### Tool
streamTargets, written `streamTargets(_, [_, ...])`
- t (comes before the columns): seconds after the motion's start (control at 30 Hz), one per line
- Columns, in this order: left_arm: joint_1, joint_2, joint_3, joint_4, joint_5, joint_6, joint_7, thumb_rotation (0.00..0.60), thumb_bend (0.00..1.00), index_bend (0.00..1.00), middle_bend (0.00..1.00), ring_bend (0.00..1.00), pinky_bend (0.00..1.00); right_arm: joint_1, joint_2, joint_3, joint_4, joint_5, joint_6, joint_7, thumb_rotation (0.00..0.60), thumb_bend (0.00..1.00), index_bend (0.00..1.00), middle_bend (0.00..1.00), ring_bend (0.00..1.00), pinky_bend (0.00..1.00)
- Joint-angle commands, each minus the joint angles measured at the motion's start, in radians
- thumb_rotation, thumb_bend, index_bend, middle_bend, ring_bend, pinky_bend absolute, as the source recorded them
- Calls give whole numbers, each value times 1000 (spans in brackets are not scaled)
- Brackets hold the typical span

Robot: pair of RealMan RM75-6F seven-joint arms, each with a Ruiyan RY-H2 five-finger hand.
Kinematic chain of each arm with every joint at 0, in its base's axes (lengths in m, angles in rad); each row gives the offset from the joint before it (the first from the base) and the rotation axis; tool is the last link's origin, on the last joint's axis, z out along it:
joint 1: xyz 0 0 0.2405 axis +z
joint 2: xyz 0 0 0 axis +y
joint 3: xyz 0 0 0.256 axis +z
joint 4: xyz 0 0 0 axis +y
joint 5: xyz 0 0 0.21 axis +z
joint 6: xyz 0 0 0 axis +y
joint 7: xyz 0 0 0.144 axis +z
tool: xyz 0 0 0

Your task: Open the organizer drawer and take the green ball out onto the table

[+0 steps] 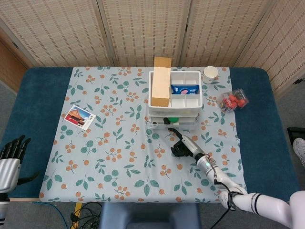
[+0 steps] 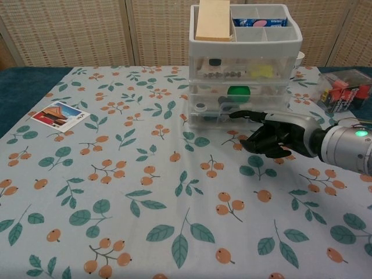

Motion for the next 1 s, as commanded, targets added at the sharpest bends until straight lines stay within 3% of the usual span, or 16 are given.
streamTargets(0.03, [0, -2, 1, 2, 1, 0, -1, 600, 0, 34, 0, 21, 84, -21, 45, -47, -81, -45, 53, -100, 600, 553, 18, 865, 973, 1000])
streamTargets(0.37, [-1, -7, 3, 4, 7, 2, -4, 600, 0, 34, 0, 22, 84, -31, 160, -39, -235, -69, 147, -261, 600, 553, 18, 864, 973, 1000])
streamTargets(0.7, [-3, -9, 3, 2, 8, 0, -1, 600, 0, 34, 0, 22, 85, 33, 161, 4, -188, 76, 99, -406, 600, 553, 18, 861, 973, 1000])
streamTargets(1.0, [-3, -7, 3, -2, 2, -3, 6, 600, 0, 34, 0, 22, 85, 82, 128, 11, -135, 152, 57, -469, 600, 552, 18, 860, 973, 1000])
